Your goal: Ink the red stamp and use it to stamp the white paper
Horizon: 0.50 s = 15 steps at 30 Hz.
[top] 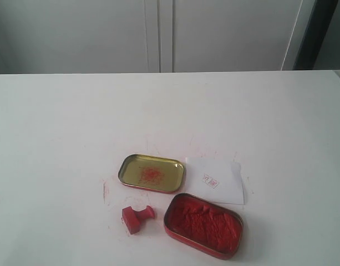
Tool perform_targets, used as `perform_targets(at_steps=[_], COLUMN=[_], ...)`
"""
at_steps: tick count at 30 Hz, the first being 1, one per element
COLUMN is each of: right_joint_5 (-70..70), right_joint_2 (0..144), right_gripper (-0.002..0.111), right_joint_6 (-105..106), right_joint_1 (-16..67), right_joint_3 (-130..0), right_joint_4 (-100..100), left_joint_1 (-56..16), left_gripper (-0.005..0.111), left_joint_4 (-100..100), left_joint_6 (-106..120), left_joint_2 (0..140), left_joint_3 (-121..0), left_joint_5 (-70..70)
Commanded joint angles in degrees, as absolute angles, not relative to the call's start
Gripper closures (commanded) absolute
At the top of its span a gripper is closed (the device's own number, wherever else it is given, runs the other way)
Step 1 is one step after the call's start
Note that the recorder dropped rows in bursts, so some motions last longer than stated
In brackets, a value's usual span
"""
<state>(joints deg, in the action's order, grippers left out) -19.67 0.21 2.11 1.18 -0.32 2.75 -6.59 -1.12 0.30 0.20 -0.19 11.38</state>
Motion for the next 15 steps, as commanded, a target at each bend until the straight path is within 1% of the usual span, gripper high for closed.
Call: perform_targets(at_steps=[1,6,15], right_joint_5=[-19.63,-19.63,-19.63], right_joint_2=[0.0,0.0,0.0], right_gripper=[0.108,0.108,0.108], right_joint_6=[2.61,2.61,2.61], right_joint_1=[1.1,3.97,3.97], right_joint_3=[0.0,0.0,0.0], right_joint_4=[2.68,2.78,2.78], left_joint_1=[-6.45,-6.45,-6.45], left_gripper=[0.107,0.107,0.107], left_joint_4=[-0.96,-0.96,-0.96], left_joint_6=[0.46,0.46,0.46], left_joint_2=[0.0,0.0,0.0], left_joint_3=[0.0,0.0,0.0], left_joint_5=[11.14,11.14,11.14])
